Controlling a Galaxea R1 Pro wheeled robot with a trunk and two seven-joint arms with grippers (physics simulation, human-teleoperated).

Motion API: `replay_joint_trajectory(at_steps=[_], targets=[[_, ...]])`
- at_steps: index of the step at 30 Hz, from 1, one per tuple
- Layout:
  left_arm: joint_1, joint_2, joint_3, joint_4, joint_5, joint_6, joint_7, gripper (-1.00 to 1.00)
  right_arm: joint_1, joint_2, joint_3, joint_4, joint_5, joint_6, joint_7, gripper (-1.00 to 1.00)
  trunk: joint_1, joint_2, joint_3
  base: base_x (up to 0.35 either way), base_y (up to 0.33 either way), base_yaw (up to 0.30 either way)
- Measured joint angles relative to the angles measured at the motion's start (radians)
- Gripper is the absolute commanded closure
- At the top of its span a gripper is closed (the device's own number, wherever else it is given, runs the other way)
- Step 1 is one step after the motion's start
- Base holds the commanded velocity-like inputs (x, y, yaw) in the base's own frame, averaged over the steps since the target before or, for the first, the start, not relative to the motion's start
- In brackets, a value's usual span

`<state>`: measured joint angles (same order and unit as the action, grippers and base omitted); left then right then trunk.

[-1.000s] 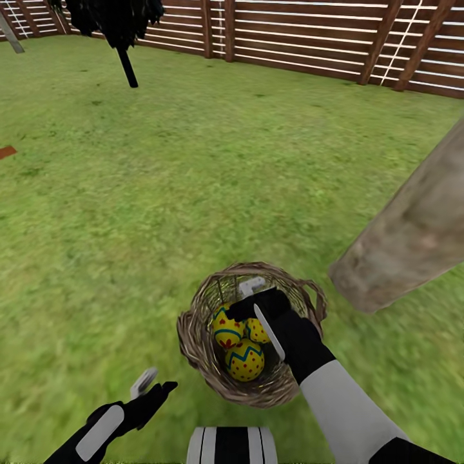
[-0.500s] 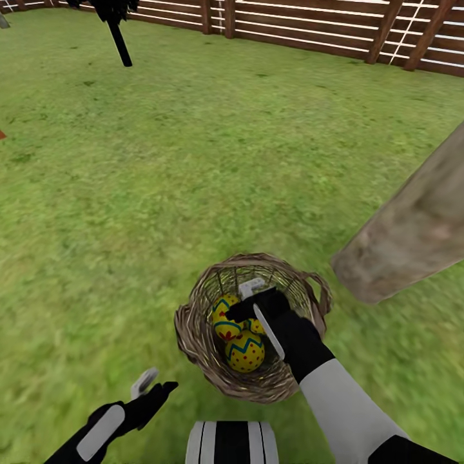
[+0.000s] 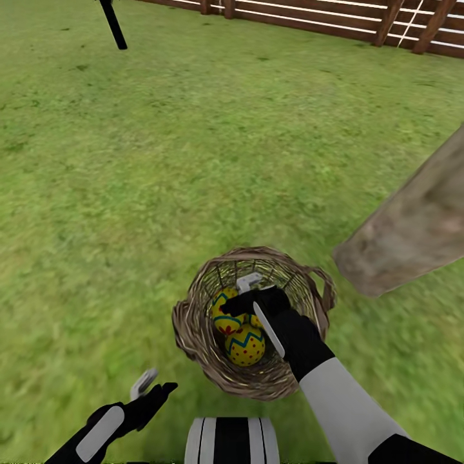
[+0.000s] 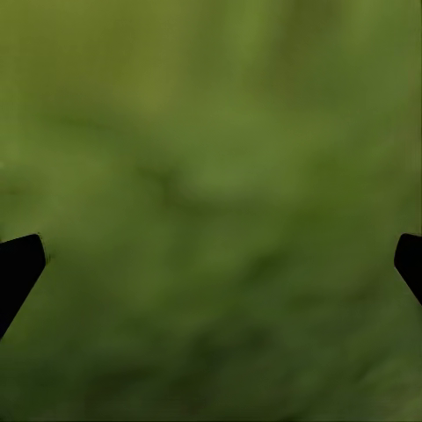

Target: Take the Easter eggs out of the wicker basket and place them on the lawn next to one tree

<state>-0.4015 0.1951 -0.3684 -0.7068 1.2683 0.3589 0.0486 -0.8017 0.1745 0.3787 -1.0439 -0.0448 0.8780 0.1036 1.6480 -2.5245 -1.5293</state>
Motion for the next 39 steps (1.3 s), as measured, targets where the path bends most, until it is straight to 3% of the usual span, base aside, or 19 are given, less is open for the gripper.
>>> replay_joint_trajectory(at_steps=[9, 16, 21, 22, 34, 39], targets=[[0.0, -0.001, 0.0, 0.0, 0.0, 0.0, 0.0, -1.0, 0.0, 0.0, -0.001, 0.002, -0.001, 0.0, -0.001, -1.0, 0.004, -0.002, -0.035, 0.0, 0.0, 0.0], [0.0, -0.001, 0.0, 0.0, 0.0, 0.0, 0.0, -1.0, 0.0, 0.0, -0.001, -0.011, -0.025, 0.001, 0.004, -1.0, 0.007, -0.004, -0.062, 0.0, 0.0, 0.0], [0.0, 0.0, 0.0, 0.0, 0.0, 0.0, 0.0, -1.0, 0.0, 0.0, -0.001, -0.025, -0.023, 0.001, 0.004, -1.0, 0.008, -0.004, -0.07, 0.0, 0.0, 0.0], [0.0, 0.0, 0.0, 0.0, 0.0, 0.0, 0.0, -1.0, 0.0, 0.0, -0.002, -0.027, -0.023, 0.001, 0.004, 1.0, 0.008, -0.004, -0.07, 0.0, 0.0, 0.0], [0.0, 0.001, 0.0, 0.0, 0.0, 0.0, -0.001, -1.0, 0.0, 0.0, -0.002, -0.04, -0.021, 0.001, 0.004, 1.0, 0.009, -0.005, -0.077, 0.0, 0.0, 0.0], [0.0, -0.002, 0.0, 0.0, 0.0, 0.0, 0.0, -1.0, 0.0, 0.0, -0.003, -0.006, -0.019, 0.0, 0.004, 1.0, 0.007, -0.004, -0.058, 0.0, 0.0, 0.0]])
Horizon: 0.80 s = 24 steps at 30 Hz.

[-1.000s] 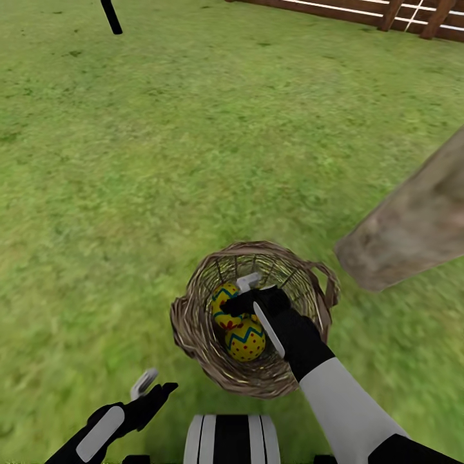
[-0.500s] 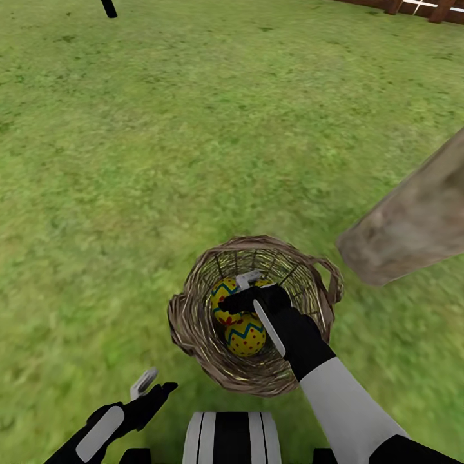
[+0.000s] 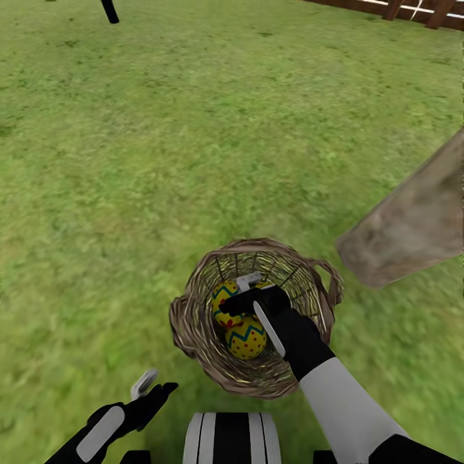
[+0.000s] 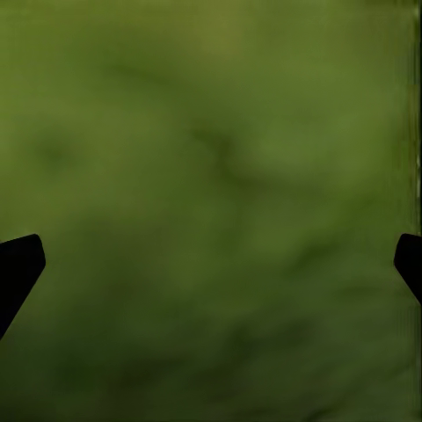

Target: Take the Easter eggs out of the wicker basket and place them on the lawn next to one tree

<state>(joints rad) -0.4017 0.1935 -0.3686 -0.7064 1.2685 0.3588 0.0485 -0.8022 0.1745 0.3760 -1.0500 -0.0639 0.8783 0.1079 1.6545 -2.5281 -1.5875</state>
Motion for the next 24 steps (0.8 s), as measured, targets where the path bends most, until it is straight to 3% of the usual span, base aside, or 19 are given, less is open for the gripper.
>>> replay_joint_trajectory(at_steps=[5, 24], targets=[[0.0, 0.0, 0.0, -0.001, 0.0, 0.0, 0.0, -1.0, 0.0, 0.0, 0.0, 0.013, 0.016, -0.001, -0.005, 1.0, -0.002, 0.001, 0.019, 0.0, 0.0, 0.0], [0.0, 0.0, 0.0, 0.0, 0.0, 0.0, 0.0, -1.0, 0.0, 0.0, 0.0, 0.017, 0.013, -0.001, -0.005, 1.0, -0.011, 0.006, 0.093, 0.0, 0.0, 0.0]])
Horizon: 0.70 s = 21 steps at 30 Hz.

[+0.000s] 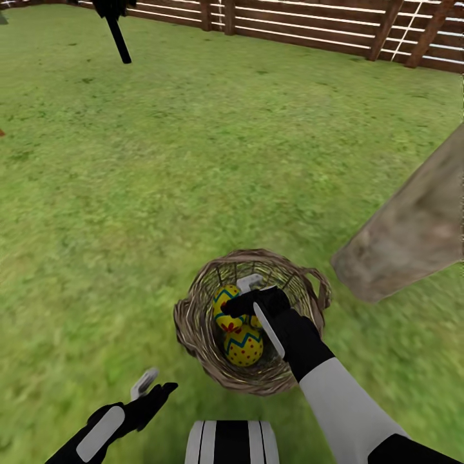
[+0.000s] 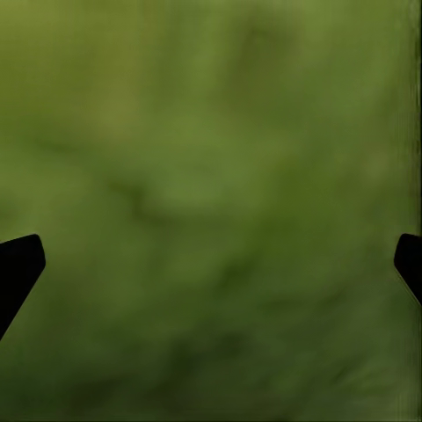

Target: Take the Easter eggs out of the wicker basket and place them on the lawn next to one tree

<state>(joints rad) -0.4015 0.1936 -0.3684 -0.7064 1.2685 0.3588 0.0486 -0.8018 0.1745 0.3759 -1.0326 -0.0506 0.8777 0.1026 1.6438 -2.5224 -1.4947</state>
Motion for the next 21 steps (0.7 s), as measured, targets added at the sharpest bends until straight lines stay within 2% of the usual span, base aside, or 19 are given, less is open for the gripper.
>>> replay_joint_trajectory(at_steps=[12, 16, 21], targets=[[0.0, -0.001, 0.0, 0.001, 0.001, 0.0, 0.0, -1.0, 0.0, -0.001, -0.002, 0.004, 0.007, 0.014, -0.011, 1.0, -0.005, 0.003, 0.046, 0.0, 0.0, 0.0], [0.0, -0.002, 0.0, 0.001, 0.001, 0.0, 0.0, -1.0, 0.005, -0.018, -0.002, 0.004, 0.005, 0.018, -0.008, 1.0, -0.007, 0.004, 0.062, 0.0, 0.0, 0.0], [0.0, -0.002, 0.0, 0.002, 0.0, 0.0, 0.0, -1.0, 0.011, -0.021, -0.002, 0.004, 0.003, 0.024, -0.006, 1.0, -0.009, 0.005, 0.081, 0.0, 0.0, 0.0]])
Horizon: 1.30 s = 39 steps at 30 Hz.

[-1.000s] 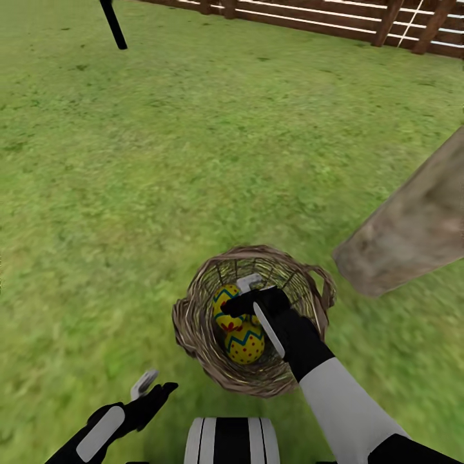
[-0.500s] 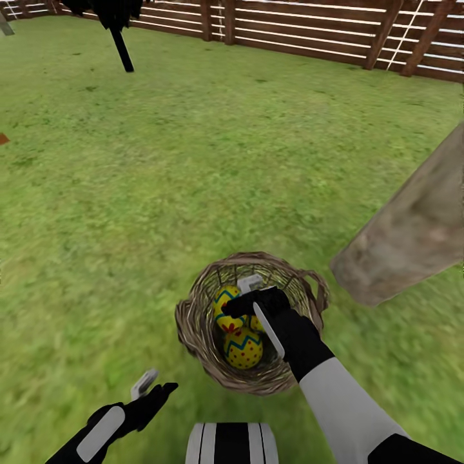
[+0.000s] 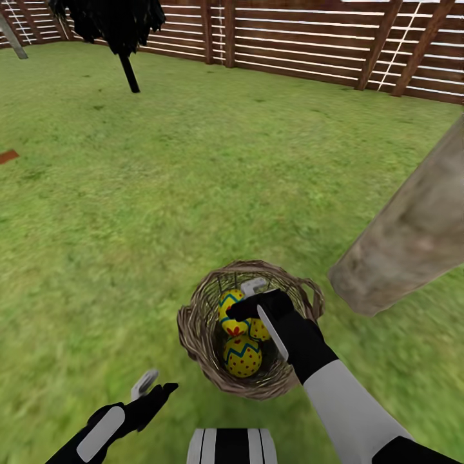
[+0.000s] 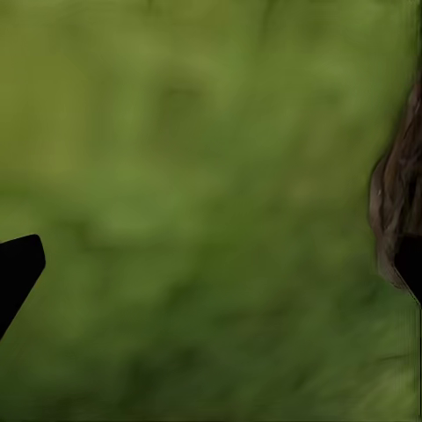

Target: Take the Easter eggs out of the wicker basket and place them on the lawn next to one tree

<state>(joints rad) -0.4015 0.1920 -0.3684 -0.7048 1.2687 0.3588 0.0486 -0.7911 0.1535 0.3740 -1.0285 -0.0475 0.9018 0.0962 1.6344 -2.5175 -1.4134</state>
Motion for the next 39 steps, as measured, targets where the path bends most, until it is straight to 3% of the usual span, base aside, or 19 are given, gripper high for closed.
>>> replay_joint_trajectory(at_steps=[4, 8, 13, 18, 36, 37, 39], targets=[[0.0, 0.0, 0.0, 0.0, 0.0, 0.0, 0.0, -1.0, 0.002, 0.0, 0.0, 0.0, 0.001, 0.0, 0.0, 1.0, -0.002, 0.001, 0.015, 0.0, 0.0, 0.0], [0.0, 0.0, 0.0, 0.0, 0.0, 0.0, 0.0, -1.0, 0.003, -0.024, 0.0, 0.0, -0.003, 0.041, 0.004, 1.0, -0.004, 0.002, 0.031, 0.0, 0.0, 0.0], [0.0, -0.001, 0.0, 0.0, 0.0, 0.0, 0.0, -1.0, 0.007, -0.029, -0.001, 0.0, -0.001, 0.049, 0.005, 1.0, -0.006, 0.003, 0.05, 0.0, 0.0, 0.0], [0.0, -0.001, 0.0, 0.001, 0.0, 0.0, 0.0, -1.0, 0.021, -0.064, 0.0, 0.0, -0.002, 0.051, 0.008, 1.0, -0.008, 0.004, 0.07, 0.0, 0.0, 0.0], [0.0, -0.001, 0.0, 0.015, 0.001, 0.0, 0.0, -1.0, 0.031, -0.063, 0.003, 0.045, 0.0, 0.078, 0.009, 1.0, -0.016, 0.008, 0.139, 0.0, 0.0, 0.0], [0.0, -0.001, 0.0, 0.033, 0.0, 0.0, 0.0, -1.0, 0.031, -0.066, 0.002, 0.047, -0.002, 0.079, 0.04, 1.0, -0.017, 0.009, 0.143, 0.0, 0.0, 0.0], [0.0, 0.0, 0.0, 0.039, 0.0, 0.0, 0.0, -1.0, 0.031, -0.086, 0.004, 0.084, 0.003, 0.078, 0.217, 1.0, -0.018, 0.009, 0.151, 0.0, 0.0, 0.0]])
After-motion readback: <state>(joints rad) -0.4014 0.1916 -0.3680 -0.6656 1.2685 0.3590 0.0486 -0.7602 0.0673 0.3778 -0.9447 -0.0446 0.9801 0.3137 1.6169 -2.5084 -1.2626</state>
